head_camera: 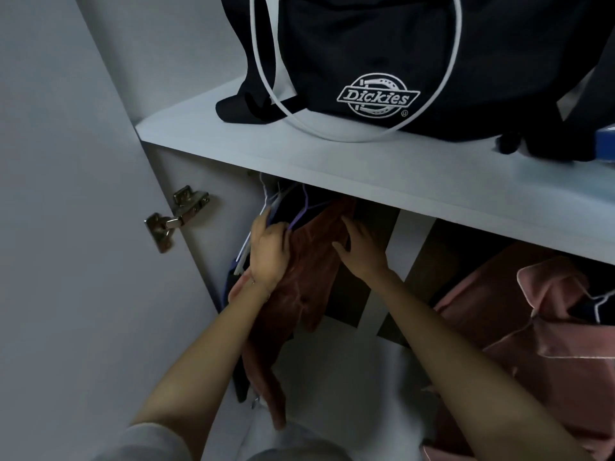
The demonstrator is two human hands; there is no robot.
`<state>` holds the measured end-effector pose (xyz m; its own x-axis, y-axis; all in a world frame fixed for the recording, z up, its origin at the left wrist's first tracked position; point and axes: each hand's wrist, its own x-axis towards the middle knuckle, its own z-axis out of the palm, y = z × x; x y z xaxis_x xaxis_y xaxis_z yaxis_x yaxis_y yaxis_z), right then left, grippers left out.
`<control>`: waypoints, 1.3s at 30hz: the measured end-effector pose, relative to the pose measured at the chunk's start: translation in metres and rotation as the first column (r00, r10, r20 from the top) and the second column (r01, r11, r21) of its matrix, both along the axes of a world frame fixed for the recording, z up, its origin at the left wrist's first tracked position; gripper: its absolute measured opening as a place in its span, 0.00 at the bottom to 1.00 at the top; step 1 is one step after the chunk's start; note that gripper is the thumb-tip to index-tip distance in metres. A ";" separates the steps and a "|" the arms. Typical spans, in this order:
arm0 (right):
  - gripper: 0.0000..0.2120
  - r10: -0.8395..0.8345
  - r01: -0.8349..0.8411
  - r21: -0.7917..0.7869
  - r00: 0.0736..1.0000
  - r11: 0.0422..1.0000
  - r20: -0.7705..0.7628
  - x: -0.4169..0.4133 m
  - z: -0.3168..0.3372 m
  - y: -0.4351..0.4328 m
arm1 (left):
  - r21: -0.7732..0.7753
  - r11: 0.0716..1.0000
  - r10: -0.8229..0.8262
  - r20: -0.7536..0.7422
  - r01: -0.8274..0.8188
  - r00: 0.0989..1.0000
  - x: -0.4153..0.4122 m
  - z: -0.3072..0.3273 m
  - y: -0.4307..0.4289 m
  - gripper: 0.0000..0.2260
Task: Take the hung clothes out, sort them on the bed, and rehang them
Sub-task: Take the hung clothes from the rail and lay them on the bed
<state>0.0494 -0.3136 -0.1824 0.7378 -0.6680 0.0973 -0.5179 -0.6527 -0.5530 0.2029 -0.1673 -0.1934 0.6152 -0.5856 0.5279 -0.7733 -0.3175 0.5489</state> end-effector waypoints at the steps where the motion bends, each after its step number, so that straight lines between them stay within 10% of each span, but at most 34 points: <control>1: 0.32 -0.002 0.002 0.001 1.000 1.000 0.011 -0.001 0.001 -0.001 | -0.004 1.000 -0.010 0.031 0.011 0.999 -0.001 0.002 0.001 0.08; 13: 0.34 -0.016 0.025 -0.132 0.998 0.991 0.065 -0.049 0.002 0.012 | 0.055 0.986 -0.164 0.201 0.156 0.966 -0.064 0.017 0.030 0.14; 19: 0.19 -0.071 0.092 -0.174 0.990 0.980 0.122 -0.103 -0.017 0.022 | 0.154 0.955 -0.282 0.187 0.255 0.941 -0.093 0.003 0.044 0.17; 24: 0.21 -0.225 0.219 0.053 0.965 0.974 0.138 -0.155 -0.024 0.050 | 0.227 0.882 -0.463 0.246 0.414 0.851 -0.104 -0.009 0.035 0.15; 39: 0.23 -0.818 0.813 0.134 0.574 0.566 -0.029 -0.273 -0.032 0.175 | 0.226 0.450 -0.892 0.143 0.864 0.428 -0.189 -0.050 -0.014 0.13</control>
